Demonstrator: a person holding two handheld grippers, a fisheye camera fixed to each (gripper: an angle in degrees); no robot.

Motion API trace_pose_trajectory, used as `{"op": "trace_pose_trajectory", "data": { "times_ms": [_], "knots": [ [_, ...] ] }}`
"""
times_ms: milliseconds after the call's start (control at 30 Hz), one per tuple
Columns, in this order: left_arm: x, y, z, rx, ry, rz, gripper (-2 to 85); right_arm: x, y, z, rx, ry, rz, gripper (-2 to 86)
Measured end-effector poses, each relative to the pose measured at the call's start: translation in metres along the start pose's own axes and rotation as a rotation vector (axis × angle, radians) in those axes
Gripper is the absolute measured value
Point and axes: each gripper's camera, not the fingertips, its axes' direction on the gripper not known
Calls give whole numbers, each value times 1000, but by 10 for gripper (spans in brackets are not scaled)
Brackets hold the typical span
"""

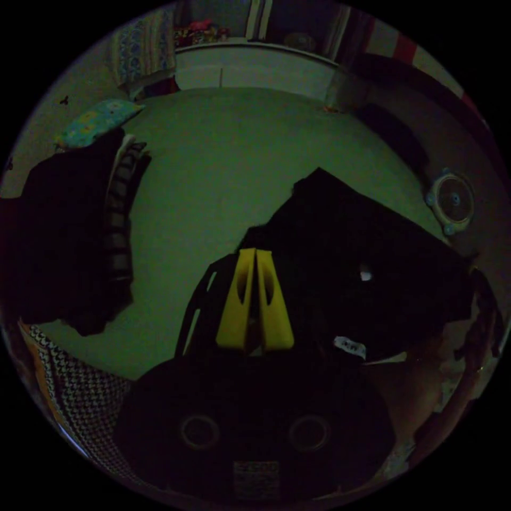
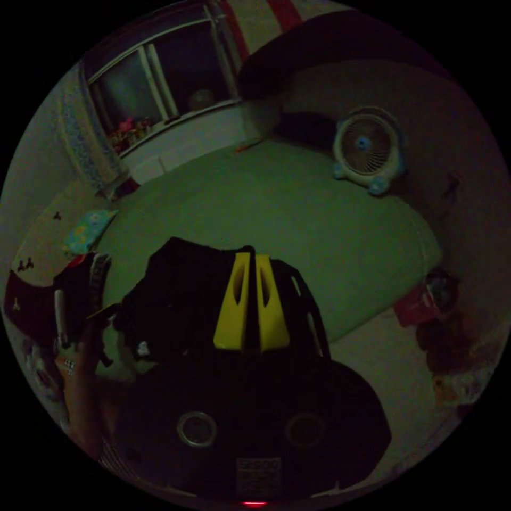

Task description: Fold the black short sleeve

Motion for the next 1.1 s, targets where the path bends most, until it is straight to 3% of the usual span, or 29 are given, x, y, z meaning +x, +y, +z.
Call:
{"op": "trace_pose_trajectory", "data": {
  "times_ms": [167,233,333,567,767,867,967,1100],
  "knots": [
    [-7,5,-4,31,43,6,-3,9,9,32,-217,87,37,2],
    [-14,8,-10,76,63,10,-4,-6,17,25,-195,109,-18,25],
    [-26,8,-13,97,54,1,-4,-54,30,8,-124,114,-200,70],
    [-50,7,-10,99,66,-30,-5,-212,76,8,-112,-76,-762,154],
    [-63,8,-6,95,71,-51,-5,-292,114,70,-265,50,-991,138],
    [-69,7,-3,93,81,-51,-5,-298,118,82,-273,107,-992,81],
    [-71,5,0,85,65,-39,-5,-286,104,57,-252,-13,-886,5],
    [-72,2,3,85,74,-34,-5,-258,87,16,-172,-43,-804,-11]
  ]
}}
